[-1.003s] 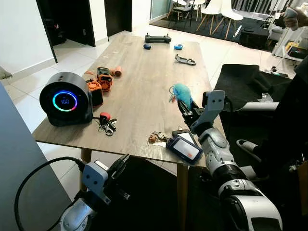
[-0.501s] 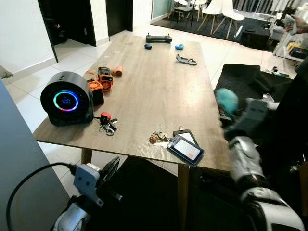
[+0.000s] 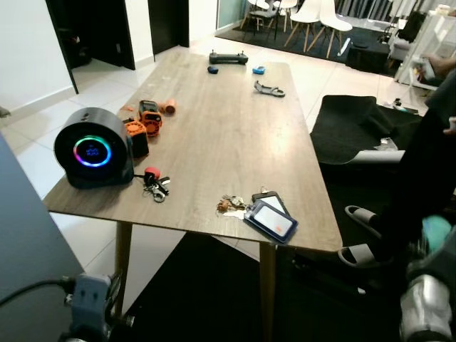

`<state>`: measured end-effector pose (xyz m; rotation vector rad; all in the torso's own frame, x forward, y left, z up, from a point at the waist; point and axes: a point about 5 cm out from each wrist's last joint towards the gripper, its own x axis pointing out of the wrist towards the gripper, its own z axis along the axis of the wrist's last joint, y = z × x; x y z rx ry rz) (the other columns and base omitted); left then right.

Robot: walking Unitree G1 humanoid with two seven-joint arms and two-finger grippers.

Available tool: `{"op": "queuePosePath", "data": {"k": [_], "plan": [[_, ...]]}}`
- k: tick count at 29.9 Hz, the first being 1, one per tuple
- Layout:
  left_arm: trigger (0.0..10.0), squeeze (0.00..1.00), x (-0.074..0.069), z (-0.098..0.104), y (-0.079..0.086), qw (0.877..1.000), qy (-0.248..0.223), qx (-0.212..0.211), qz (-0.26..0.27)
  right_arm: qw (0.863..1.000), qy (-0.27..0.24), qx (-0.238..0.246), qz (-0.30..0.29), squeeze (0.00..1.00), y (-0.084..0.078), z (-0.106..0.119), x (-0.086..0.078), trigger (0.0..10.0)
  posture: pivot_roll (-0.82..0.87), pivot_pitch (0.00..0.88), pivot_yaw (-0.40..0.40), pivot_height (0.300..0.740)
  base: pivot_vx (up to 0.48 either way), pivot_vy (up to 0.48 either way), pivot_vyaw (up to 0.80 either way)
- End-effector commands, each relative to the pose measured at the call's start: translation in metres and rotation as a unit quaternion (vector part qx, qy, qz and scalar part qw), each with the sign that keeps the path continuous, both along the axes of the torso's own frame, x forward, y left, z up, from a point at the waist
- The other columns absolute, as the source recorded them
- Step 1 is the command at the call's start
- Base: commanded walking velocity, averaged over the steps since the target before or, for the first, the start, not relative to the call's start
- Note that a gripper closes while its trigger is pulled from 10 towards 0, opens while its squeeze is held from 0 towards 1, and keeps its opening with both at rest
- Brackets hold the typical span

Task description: Hang keys on a hook

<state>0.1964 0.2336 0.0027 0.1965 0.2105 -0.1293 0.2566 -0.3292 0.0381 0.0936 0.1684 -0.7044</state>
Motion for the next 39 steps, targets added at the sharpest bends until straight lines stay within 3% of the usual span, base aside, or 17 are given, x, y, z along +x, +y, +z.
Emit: {"op": "queuePosePath", "data": {"k": [1, 3, 4, 5, 7, 8, 9, 10, 14, 17, 21, 28, 39], "plan": [[10.0, 0.0, -0.004, -0.01, -0.002, 0.999, 0.034, 0.018, -0.008, 0.999, 0.044, 0.009, 0.026, 0.0, 0.009, -0.015, -0.005, 10.0, 0.09, 0.08, -0.071, 0.74, 0.0, 0.0, 0.0], [10.0, 0.0, -0.007, -0.019, -0.004, 0.998, 0.062, 0.026, -0.002, 0.993, 0.089, 0.036, 0.062, 0.0, 0.025, -0.035, -0.012, 10.0, 0.09, 0.077, -0.069, 0.74, 0.0, 0.0, 0.0], [10.0, 0.0, -0.009, -0.027, -0.007, 0.996, 0.084, 0.035, 0.002, 0.983, 0.136, 0.057, 0.109, 0.0, 0.042, -0.052, -0.018, 10.0, 0.09, 0.074, -0.069, 0.74, 0.0, 0.0, 0.0], [10.0, 0.0, -0.009, -0.027, -0.007, 0.996, 0.084, 0.035, 0.002, 0.983, 0.136, 0.057, 0.109, 0.0, 0.042, -0.052, -0.018, 10.0, 0.09, 0.074, -0.069, 0.74, 0.0, 0.0, 0.0], [10.0, 0.0, -0.013, -0.039, -0.011, 0.992, 0.116, 0.047, 0.009, 0.958, 0.203, 0.077, 0.187, 0.0, 0.072, -0.076, -0.031, 10.0, 0.09, 0.068, -0.069, 0.74, 0.0, 0.0, 0.0], [10.0, 0.0, -0.013, -0.039, -0.011, 0.992, 0.116, 0.047, 0.009, 0.958, 0.203, 0.077, 0.187, 0.0, 0.072, -0.076, -0.031, 10.0, 0.09, 0.068, -0.069, 0.74, 0.0, 0.0, 0.0], [10.0, 0.0, -0.015, -0.043, -0.013, 0.991, 0.128, 0.049, 0.012, 0.946, 0.226, 0.08, 0.217, 0.0, 0.084, -0.084, -0.036, 10.0, 0.09, 0.068, -0.069, 0.74, 0.0, 0.0, 0.0], [10.0, 0.0, -0.018, -0.05, -0.021, 0.99, 0.138, 0.038, 0.014, 0.923, 0.261, 0.075, 0.271, 0.0, 0.106, -0.097, -0.047, 10.0, 0.1, 0.065, -0.07, 0.74, 0.0, 0.0, 0.0], [10.0, 0.0, -0.018, -0.048, -0.035, 0.993, 0.114, -0.014, -0.002, 0.898, 0.296, 0.065, 0.318, 0.0, 0.122, -0.107, -0.056, 10.0, 0.09, 0.066, -0.067, 0.74, 0.0, 0.0, 0.0], [10.0, 0.0, -0.016, -0.046, -0.043, 0.994, 0.104, -0.026, -0.032, 0.876, 0.308, 0.075, 0.363, 0.0, 0.135, -0.111, -0.061, 10.0, 0.1, 0.069, -0.069, 0.74, 0.0, 0.0, 0.0], [10.0, 0.0, -0.014, -0.048, -0.043, 0.993, 0.112, -0.025, -0.03, 0.872, 0.306, 0.058, 0.379, 0.0, 0.138, -0.11, -0.059, 10.0, 0.1, 0.07, -0.073, 0.74, 0.0, 0.0, 0.0], [10.0, 0.0, -0.008, -0.049, -0.036, 0.993, 0.109, -0.046, 0.026, 0.861, 0.31, 0.028, 0.402, 0.0, 0.144, -0.109, -0.057, 10.0, 0.1, 0.071, -0.069, 0.74, 0.0, 0.0, 0.0], [10.0, 0.0, -0.006, -0.052, -0.038, 0.992, 0.12, -0.039, 0.029, 0.862, 0.311, 0.022, 0.4, 0.0, 0.146, -0.109, -0.055, 10.0, 0.1, 0.068, -0.067, 0.74, 0.0, 0.0, 0.78]]}}
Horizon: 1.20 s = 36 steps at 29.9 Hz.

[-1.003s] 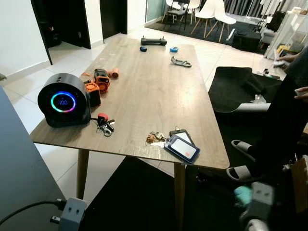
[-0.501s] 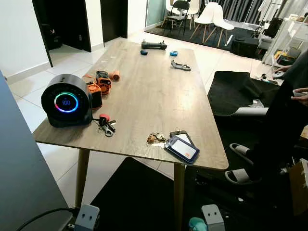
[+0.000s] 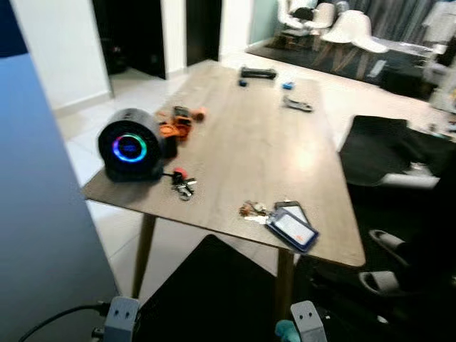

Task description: Hang keys on a hook

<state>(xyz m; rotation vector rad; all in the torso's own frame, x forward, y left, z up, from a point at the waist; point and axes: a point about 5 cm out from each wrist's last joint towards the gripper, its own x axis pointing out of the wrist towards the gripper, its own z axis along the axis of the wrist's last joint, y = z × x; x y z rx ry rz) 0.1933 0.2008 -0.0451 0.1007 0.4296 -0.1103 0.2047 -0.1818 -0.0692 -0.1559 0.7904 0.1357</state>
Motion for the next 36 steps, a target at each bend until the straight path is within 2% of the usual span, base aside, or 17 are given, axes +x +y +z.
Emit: {"op": "queuePosePath", "data": {"k": [1, 8, 14, 18, 36], "plan": [[10.0, 0.0, -0.003, -0.0043, -0.0052, 1.0, 0.01, 0.0, 0.004, 1.0, 0.002, -0.005, 0.0, 0.0, -0.0016, -0.0013, -0.0029, 10.0, 0.1, 0.068, -0.067, 0.74, 0.0, 0.0, 0.8], [10.0, 0.0, -0.0048, -0.006, -0.0048, 1.0, 0.016, 0.009, 0.001, 1.0, 0.004, -0.007, 0.001, 0.0, -0.0019, -0.0018, -0.0036, 10.0, 0.11, 0.07, -0.068, 0.74, 0.0, 0.0, 0.8], [10.0, 0.0, -0.0054, -0.01, -0.0015, 0.999, 0.041, 0.025, 0.01, 1.0, 0.003, -0.01, 0.002, 0.0, -0.0022, -0.001, -0.0023, 10.0, 0.11, 0.067, -0.068, 0.74, 0.0, 0.0, 0.8], [10.0, 0.0, -0.0044, -0.0091, -0.0014, 0.999, 0.036, 0.03, 0.012, 1.0, 0.001, -0.01, 0.003, 0.0, -0.0023, -0.0003, -0.001, 10.0, 0.1, 0.061, -0.069, 0.74, 0.0, 0.0, 0.8], [10.0, 0.0, -0.0028, -0.0097, -0.0037, 0.999, 0.042, 0.016, 0.01, 1.0, -0.004, -0.011, 0.005, 0.0, -0.002, 0.0015, 0.0022, 10.0, 0.1, 0.047, -0.071, 0.74, 0.0, 0.0, 0.8]]}}
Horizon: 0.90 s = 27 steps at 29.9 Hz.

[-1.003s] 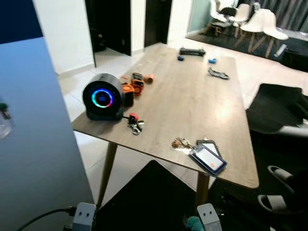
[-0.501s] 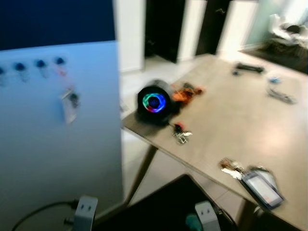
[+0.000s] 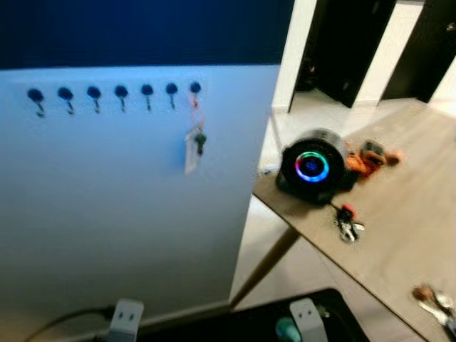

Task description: Hang keys on a hook

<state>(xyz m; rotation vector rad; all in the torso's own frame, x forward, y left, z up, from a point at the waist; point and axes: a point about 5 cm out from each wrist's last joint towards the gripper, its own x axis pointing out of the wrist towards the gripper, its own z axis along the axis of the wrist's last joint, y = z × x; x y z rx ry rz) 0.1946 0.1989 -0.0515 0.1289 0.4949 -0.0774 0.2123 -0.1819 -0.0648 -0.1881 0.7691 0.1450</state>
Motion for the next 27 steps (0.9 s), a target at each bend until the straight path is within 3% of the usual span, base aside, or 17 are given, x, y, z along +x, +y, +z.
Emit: {"op": "queuePosePath", "data": {"k": [1, 20, 27], "plan": [[10.0, 0.0, -0.0042, -0.0033, -0.0019, 1.0, 0.011, -0.004, -0.005, 1.0, 0.007, 0.001, -0.006, 0.0, -0.0018, -0.0029, -0.0055, 10.0, 0.1, 0.047, -0.071, 0.74, 0.0, 0.0, 0.8], [10.0, 0.0, -0.0033, -0.0038, -0.003, 1.0, 0.02, -0.003, -0.017, 1.0, 0.007, 0.004, -0.009, 0.0, -0.0009, -0.0023, -0.0038, 10.0, 0.11, 0.055, -0.068, 0.74, 0.0, 0.0, 0.8], [10.0, 0.0, -0.0014, -0.0033, -0.0034, 1.0, 0.022, -0.007, -0.018, 0.999, 0.005, 0.018, -0.032, 0.0, -0.0017, -0.0026, -0.0045, 10.0, 0.1, 0.059, -0.064, 0.74, 0.0, 0.0, 0.0]]}}
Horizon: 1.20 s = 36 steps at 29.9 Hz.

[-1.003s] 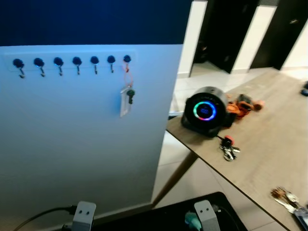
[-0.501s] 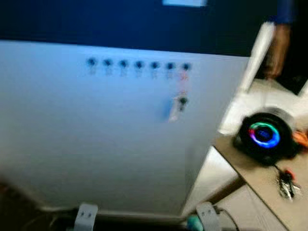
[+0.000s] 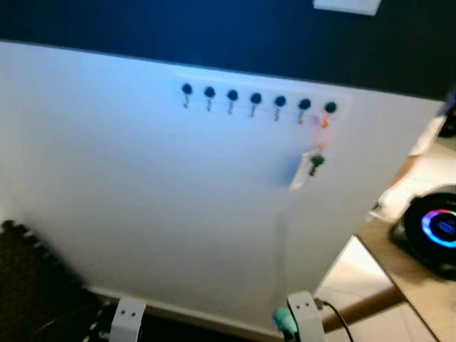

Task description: Hang keys on a hook

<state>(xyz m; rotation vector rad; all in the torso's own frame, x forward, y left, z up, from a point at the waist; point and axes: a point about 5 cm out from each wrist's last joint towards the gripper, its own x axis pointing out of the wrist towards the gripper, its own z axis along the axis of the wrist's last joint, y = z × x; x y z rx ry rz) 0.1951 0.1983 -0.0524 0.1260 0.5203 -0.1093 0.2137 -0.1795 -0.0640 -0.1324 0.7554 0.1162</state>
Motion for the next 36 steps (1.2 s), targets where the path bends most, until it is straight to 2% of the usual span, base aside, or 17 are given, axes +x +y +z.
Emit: {"op": "queuePosePath", "data": {"k": [1, 8, 15, 28, 36], "plan": [[10.0, 0.0, -0.0011, -0.0025, -0.0025, 1.0, 0.011, -0.001, -0.003, 1.0, 0.013, -0.002, -0.009, 0.0, -0.0045, -0.0038, -0.0068, 10.0, 0.1, 0.059, -0.063, 0.74, 0.0, 0.0, 0.0], [10.0, 0.0, 0.0002, -0.0023, -0.0041, 1.0, 0.013, -0.002, -0.005, 1.0, 0.014, -0.002, -0.014, 0.0, -0.0061, -0.0042, -0.0078, 10.0, 0.1, 0.06, -0.062, 0.74, 0.0, 0.0, 0.0], [10.0, 0.0, 0.0015, -0.0024, -0.0076, 1.0, 0.016, 0.002, -0.02, 1.0, 0.012, 0.001, -0.016, 0.0, -0.0052, -0.0041, -0.0075, 10.0, 0.1, 0.063, -0.063, 0.74, 0.0, 0.48, 0.0], [10.0, 0.0, 0.0019, 0.0006, -0.0062, 1.0, 0.002, 0.004, -0.03, 1.0, 0.013, 0.003, -0.015, 0.0, -0.0033, -0.0045, -0.0079, 10.0, 0.11, 0.066, -0.063, 0.74, 0.0, 0.0, 0.0], [10.0, 0.0, 0.0025, 0.0017, -0.0115, 0.998, -0.005, 0.013, -0.057, 1.0, 0.016, 0.002, -0.017, 0.0, -0.004, -0.0058, -0.0104, 10.0, 0.11, 0.066, -0.061, 0.74, 0.0, -0.048, 0.0]]}}
